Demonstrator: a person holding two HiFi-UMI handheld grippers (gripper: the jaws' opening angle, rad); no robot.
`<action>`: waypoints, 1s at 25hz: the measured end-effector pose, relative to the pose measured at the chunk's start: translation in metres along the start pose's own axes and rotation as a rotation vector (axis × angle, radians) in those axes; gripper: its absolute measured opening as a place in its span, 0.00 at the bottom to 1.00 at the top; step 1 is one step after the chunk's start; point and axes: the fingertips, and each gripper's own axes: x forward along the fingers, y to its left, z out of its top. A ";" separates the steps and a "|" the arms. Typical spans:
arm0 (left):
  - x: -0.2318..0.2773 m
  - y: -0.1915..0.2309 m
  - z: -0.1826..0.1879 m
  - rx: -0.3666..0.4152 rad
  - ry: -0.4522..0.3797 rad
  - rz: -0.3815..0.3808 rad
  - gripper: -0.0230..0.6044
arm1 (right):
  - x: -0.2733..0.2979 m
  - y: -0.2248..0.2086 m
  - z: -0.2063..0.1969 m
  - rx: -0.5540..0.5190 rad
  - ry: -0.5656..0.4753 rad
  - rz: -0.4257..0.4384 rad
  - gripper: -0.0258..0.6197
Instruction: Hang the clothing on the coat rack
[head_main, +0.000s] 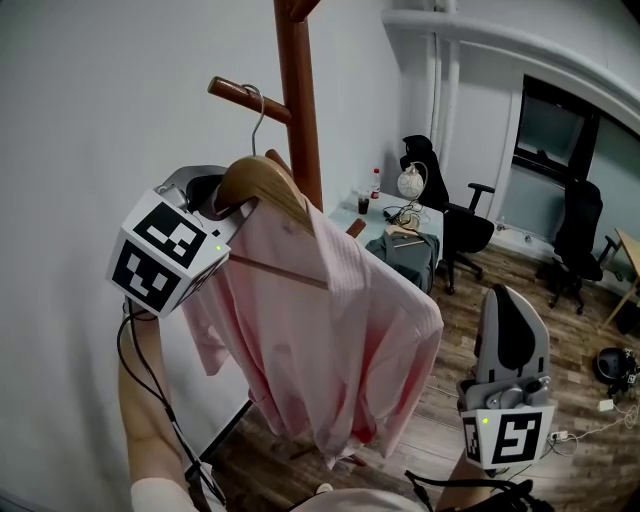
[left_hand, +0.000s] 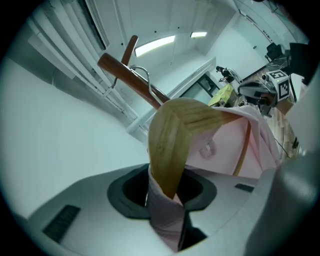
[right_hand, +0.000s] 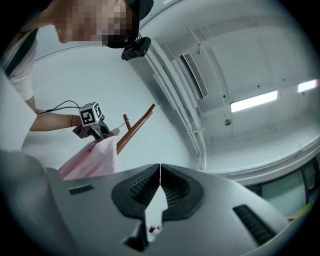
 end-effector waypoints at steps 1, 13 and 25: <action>0.000 0.000 -0.001 0.000 0.002 -0.001 0.25 | 0.000 0.000 0.000 0.001 0.002 0.001 0.07; -0.002 -0.008 -0.012 -0.004 0.022 0.001 0.25 | -0.004 0.001 -0.009 0.005 0.010 0.004 0.07; -0.001 -0.016 -0.015 -0.003 0.023 -0.011 0.25 | -0.007 0.002 -0.011 -0.002 0.013 0.008 0.07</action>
